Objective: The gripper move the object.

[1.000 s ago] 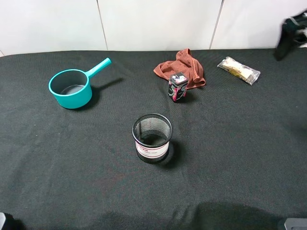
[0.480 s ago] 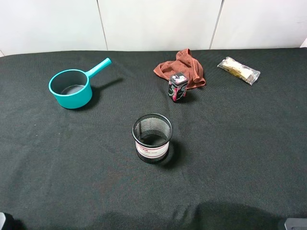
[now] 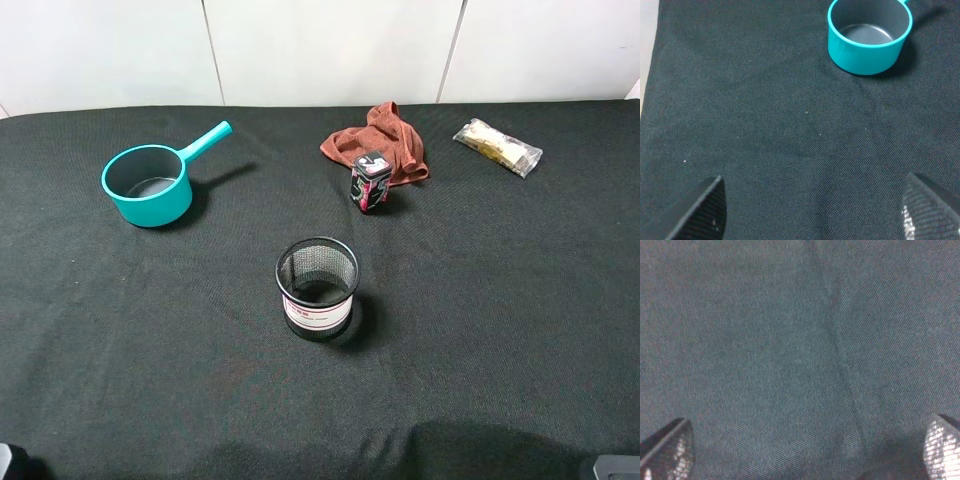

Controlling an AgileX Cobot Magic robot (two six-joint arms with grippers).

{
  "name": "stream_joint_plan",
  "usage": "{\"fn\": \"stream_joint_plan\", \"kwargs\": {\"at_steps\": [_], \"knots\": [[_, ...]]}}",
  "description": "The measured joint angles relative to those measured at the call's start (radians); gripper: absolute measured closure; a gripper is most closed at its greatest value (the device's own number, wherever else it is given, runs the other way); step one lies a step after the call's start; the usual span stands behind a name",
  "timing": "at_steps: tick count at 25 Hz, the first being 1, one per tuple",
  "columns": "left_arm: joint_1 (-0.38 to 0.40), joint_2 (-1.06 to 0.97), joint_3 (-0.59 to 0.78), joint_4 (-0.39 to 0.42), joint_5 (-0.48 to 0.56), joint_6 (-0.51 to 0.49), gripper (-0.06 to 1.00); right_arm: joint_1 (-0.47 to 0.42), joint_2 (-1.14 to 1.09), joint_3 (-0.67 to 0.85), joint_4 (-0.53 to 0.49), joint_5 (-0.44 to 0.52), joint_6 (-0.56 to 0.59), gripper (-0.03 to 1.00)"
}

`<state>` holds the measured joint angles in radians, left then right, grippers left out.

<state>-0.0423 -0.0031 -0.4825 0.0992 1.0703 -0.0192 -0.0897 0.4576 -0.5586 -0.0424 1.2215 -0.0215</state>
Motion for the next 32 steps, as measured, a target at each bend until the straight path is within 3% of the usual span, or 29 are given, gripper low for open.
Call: {"fn": "stream_joint_plan", "kwargs": {"at_steps": [6,12,32], "knots": [[0.000,0.000,0.000,0.000,0.000,0.000,0.24,0.004,-0.101,0.001,-0.001,0.001,-0.024,0.27],[0.000,0.000,0.000,0.000,0.000,0.000,0.24,0.062,-0.200,0.005,-0.013,-0.002,-0.032,0.27],[0.000,0.000,0.000,0.000,0.000,0.000,0.24,0.065,-0.296,0.055,0.057,-0.183,0.022,0.27]]}}
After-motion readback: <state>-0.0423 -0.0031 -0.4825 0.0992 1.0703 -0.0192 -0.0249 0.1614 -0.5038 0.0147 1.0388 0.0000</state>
